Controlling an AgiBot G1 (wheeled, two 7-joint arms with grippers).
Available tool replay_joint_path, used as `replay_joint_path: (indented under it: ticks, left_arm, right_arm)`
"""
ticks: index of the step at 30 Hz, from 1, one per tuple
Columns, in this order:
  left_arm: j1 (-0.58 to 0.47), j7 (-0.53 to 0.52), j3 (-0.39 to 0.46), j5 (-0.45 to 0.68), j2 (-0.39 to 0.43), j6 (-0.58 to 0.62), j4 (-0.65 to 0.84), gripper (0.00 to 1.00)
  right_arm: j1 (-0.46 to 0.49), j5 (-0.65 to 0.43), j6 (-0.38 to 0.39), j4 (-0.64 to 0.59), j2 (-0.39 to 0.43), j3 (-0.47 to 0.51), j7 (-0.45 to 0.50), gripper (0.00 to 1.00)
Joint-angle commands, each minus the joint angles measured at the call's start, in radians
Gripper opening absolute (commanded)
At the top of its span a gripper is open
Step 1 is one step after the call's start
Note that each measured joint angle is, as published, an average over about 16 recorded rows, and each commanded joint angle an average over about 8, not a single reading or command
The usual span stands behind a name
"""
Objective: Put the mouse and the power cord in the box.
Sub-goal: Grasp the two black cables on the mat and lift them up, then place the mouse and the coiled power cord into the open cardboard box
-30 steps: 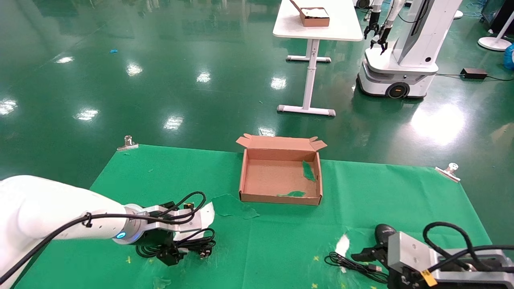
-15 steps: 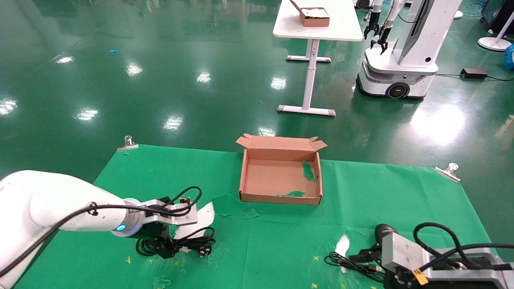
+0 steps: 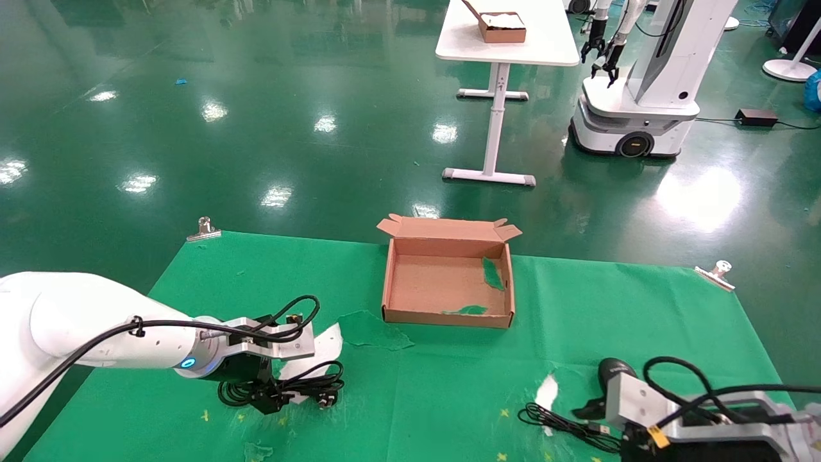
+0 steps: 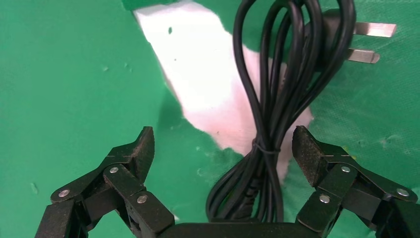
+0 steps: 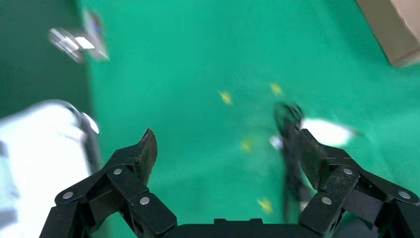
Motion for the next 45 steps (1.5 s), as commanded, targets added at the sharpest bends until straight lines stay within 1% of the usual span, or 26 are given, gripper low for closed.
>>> replay_joint_path:
  ticks: [1,6,9,12,16,17,19,20,24,25,27,28,45]
  left_arm:
    - [-0.001,0.004,0.0,-0.001,0.002,-0.002,0.005,1.0]
    - [-0.003,0.01,-0.001,-0.003,0.004,-0.003,0.013,1.0]
    - [-0.004,0.012,-0.001,-0.004,0.005,-0.004,0.016,1.0]
    - [-0.005,0.014,-0.001,-0.005,0.005,-0.004,0.019,1.0]
    - [-0.005,0.015,-0.001,-0.005,0.006,-0.005,0.021,1.0]
    - [-0.005,0.016,-0.001,-0.005,0.006,-0.005,0.022,0.97]
    - [-0.006,0.016,-0.001,-0.005,0.006,-0.005,0.023,0.72]
    - [-0.006,0.017,-0.001,-0.006,0.006,-0.005,0.023,0.59]
    - [-0.006,0.018,-0.001,-0.006,0.007,-0.005,0.025,0.09]
    - [-0.006,0.018,-0.001,-0.006,0.007,-0.006,0.025,0.0]
    - [-0.006,0.018,-0.002,-0.006,0.007,-0.006,0.026,0.0]
    - [-0.006,0.018,-0.002,-0.006,0.007,-0.006,0.026,0.0]
    - [-0.006,0.018,-0.002,-0.007,0.007,-0.006,0.025,0.0]
  right_arm:
    - [0.016,-0.049,0.01,-0.005,-0.008,-0.016,0.003,1.0]
    - [0.092,-0.215,0.04,-0.092,-0.098,-0.082,-0.01,1.0]
    - [0.132,-0.289,0.061,-0.169,-0.157,-0.115,-0.025,1.0]
    - [0.164,-0.333,0.084,-0.254,-0.21,-0.135,-0.047,1.0]
    - [0.2,-0.357,0.109,-0.363,-0.272,-0.148,-0.088,1.0]
    - [0.208,-0.361,0.114,-0.388,-0.286,-0.151,-0.1,1.0]
    - [0.222,-0.366,0.123,-0.431,-0.31,-0.155,-0.119,0.99]
    - [0.229,-0.37,0.126,-0.451,-0.321,-0.157,-0.128,0.91]
    - [0.251,-0.379,0.136,-0.511,-0.352,-0.162,-0.152,0.41]
    - [0.254,-0.38,0.137,-0.518,-0.356,-0.163,-0.154,0.29]
    - [0.258,-0.381,0.138,-0.529,-0.362,-0.164,-0.157,0.05]
    - [0.259,-0.38,0.138,-0.53,-0.362,-0.164,-0.157,0.0]
    - [0.247,-0.373,0.133,-0.499,-0.345,-0.16,-0.147,0.0]
